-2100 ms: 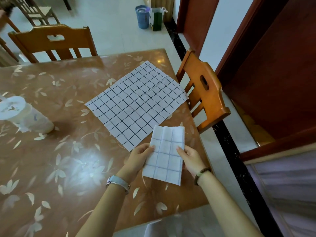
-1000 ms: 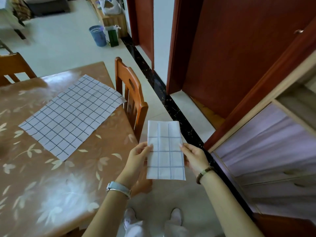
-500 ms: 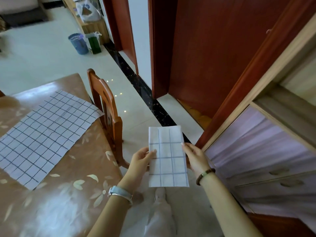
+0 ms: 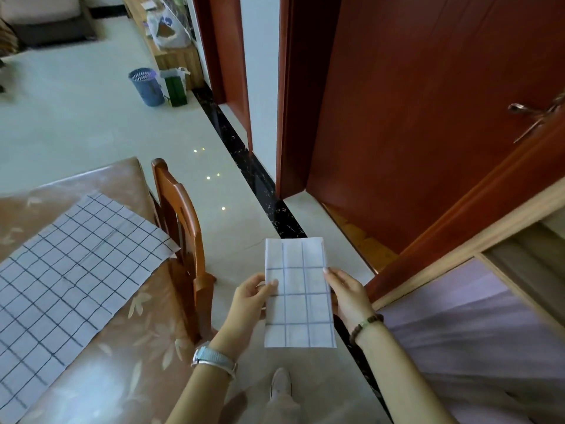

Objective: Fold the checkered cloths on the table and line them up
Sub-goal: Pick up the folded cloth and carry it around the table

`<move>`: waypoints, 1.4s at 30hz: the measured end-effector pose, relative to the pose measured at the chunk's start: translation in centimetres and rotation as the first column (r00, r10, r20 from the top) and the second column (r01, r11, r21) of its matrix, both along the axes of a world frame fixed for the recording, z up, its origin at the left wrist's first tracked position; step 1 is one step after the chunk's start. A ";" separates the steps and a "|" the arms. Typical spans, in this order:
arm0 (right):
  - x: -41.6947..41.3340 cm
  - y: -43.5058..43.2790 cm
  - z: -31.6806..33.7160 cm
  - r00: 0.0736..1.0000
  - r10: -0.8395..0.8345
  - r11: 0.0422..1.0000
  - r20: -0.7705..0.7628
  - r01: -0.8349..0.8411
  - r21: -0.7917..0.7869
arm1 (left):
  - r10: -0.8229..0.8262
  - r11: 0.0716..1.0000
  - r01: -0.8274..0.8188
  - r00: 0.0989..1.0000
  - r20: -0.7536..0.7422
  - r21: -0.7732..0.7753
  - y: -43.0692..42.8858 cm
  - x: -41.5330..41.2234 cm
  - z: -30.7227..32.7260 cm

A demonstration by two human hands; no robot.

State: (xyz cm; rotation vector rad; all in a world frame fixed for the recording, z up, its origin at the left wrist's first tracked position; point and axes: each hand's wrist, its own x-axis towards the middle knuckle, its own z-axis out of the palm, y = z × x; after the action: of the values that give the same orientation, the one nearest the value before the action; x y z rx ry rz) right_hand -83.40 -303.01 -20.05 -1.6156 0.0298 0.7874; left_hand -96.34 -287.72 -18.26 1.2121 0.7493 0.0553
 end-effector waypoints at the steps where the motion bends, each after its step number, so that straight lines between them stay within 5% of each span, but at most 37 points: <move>1: 0.7 0.7 0.2 1.000 0.005 1.000 -0.004 -0.005 0.005 | 0.005 1.000 -0.005 1.000 0.005 0.003 0.6 0.6 0.2; 15: 10.8 9.1 1.7 0.984 0.180 0.981 0.003 -0.180 0.069 | 0.257 0.966 -0.256 0.966 -0.027 0.025 6.6 9.4 2.0; 26: 23.2 17.2 2.0 0.939 0.342 0.936 -0.036 -0.337 0.102 | 0.514 0.858 -0.514 0.858 -0.001 0.002 11.1 19.5 1.2; 42: 32.9 27.8 3.6 0.856 0.511 0.851 -0.072 -0.493 0.181 | 0.643 0.765 -0.644 0.764 0.051 0.003 18.2 27.0 3.8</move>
State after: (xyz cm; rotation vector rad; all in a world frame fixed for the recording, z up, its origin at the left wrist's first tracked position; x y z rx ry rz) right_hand -50.55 -275.19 -16.48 -1.4367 -0.3807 1.2582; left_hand -69.39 -269.54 -14.42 0.9147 1.1017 0.6665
